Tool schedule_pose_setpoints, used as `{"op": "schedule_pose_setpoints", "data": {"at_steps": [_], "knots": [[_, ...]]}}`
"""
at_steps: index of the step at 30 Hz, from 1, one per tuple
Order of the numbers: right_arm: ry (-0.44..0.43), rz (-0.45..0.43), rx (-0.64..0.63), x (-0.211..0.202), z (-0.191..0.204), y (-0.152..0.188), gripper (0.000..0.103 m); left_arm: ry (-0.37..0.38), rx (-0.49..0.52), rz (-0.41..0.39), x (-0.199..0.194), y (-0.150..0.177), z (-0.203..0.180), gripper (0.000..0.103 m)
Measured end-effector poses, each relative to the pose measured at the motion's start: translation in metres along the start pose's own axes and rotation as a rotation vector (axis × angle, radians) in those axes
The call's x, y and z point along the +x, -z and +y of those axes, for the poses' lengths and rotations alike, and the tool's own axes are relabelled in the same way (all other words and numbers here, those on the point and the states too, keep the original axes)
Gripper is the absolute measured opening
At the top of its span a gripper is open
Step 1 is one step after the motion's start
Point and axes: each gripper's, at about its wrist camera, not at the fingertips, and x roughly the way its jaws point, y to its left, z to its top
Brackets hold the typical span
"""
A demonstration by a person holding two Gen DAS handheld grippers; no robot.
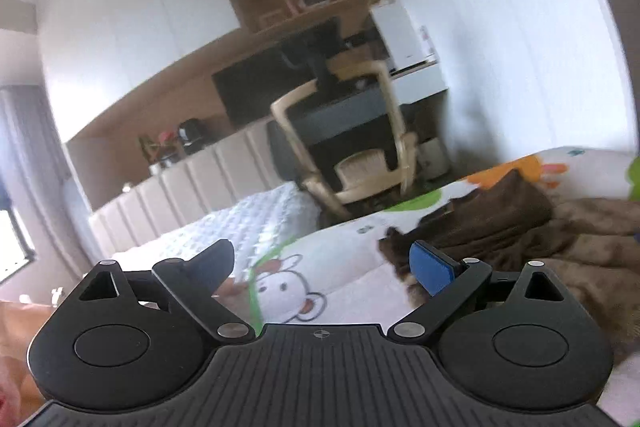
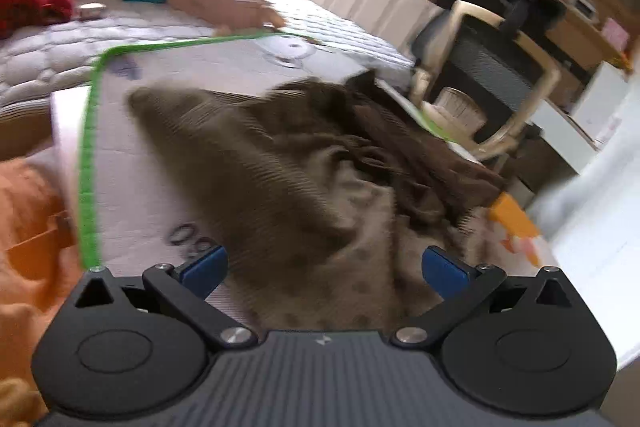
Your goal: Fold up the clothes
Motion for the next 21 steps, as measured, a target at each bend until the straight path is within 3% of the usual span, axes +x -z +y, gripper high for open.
{"op": "schedule_pose_setpoints", "data": {"at_steps": [6, 9, 11, 14, 18, 21], "knots": [[0.206, -0.018, 0.105, -0.006, -0.052, -0.002, 0.103, 0.258, 0.068, 0.117, 0.008, 0.016, -0.025, 0.100], [0.043, -0.010, 0.197, -0.016, -0.063, -0.002, 0.103, 0.327, 0.154, 0.185, 0.015, 0.037, -0.049, 0.100], [-0.095, 0.013, 0.226, -0.013, -0.055, -0.001, 0.103, 0.338, 0.162, 0.232, 0.023, 0.048, -0.059, 0.100], [-0.232, 0.066, 0.194, 0.000, -0.027, 0.000, 0.103, 0.347, 0.151, 0.283, 0.033, 0.059, -0.067, 0.100], [-0.300, 0.135, 0.136, 0.025, 0.001, 0.002, 0.103, 0.351, 0.156, 0.285, 0.038, 0.057, -0.069, 0.100], [-0.224, 0.139, 0.170, 0.037, -0.002, 0.000, 0.103, 0.377, 0.189, 0.264, 0.038, 0.053, -0.077, 0.100]]}}
